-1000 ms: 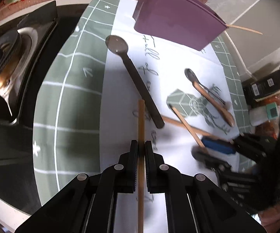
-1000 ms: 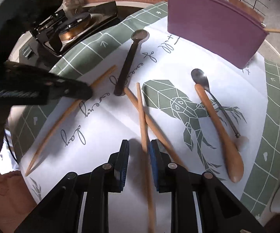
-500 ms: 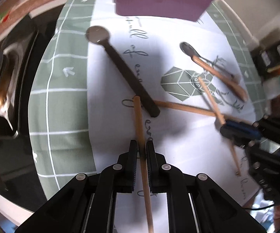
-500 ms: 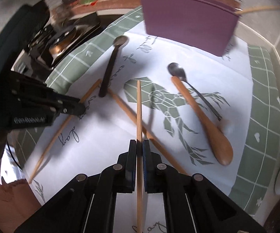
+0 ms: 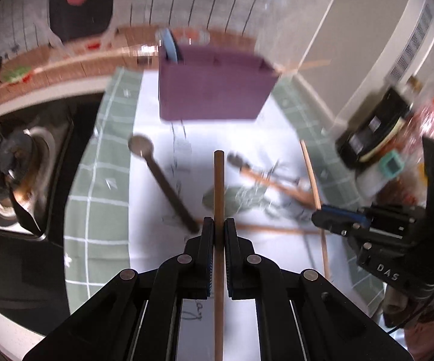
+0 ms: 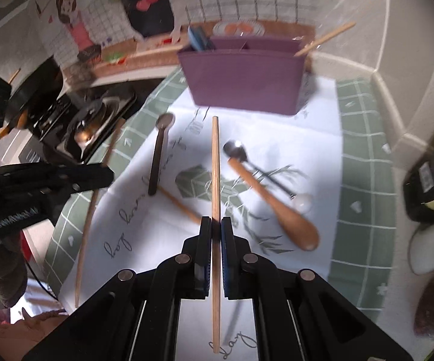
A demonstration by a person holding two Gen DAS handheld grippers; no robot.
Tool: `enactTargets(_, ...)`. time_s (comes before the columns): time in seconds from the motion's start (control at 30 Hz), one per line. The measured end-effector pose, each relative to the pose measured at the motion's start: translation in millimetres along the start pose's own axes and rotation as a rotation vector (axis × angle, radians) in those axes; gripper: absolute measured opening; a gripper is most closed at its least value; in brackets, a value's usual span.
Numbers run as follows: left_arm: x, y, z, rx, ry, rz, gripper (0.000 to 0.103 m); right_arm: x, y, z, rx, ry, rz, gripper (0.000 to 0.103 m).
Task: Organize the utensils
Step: 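Lift the chopstick with the right tool while the left tool lifts its chopstick above the holder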
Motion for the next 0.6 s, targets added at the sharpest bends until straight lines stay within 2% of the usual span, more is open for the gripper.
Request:
enactTargets(0.1, -5.0, -8.4, -2.0, -0.007, -0.009, 0.053, 0.007, -3.7, -4.5, -0.3, 0.01, 0.007, 0.018, 0.005)
enactTargets(0.27, -17.9, -13.0, 2.8, -0.012, -0.016, 0.082, 0.007, -15.8, -18.1, 0.5, 0.021, 0.027, 0.068, 0.005)
enactTargets(0.43, -39.1, -40.9, 2.4, -0.021, -0.006, 0.164, 0.007, -40.2, -53.6, -5.4, 0.017, 0.025, 0.167, 0.005)
enactTargets(0.6, -83.2, -81.2, -1.7, -0.016, -0.012, 0.294, 0.007, -83.2, -103.4, -19.4, 0.031, -0.017, 0.303, 0.005)
Point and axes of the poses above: each gripper's, at about its wrist camera, not at the fingertips, and y roughly the way its jaws point, z to its right, x to its underside, the point moved 1 cm from there along y, roughly the way its jaws point, and after that the axes turned 10 degrees about y, right-handed, at the moved point
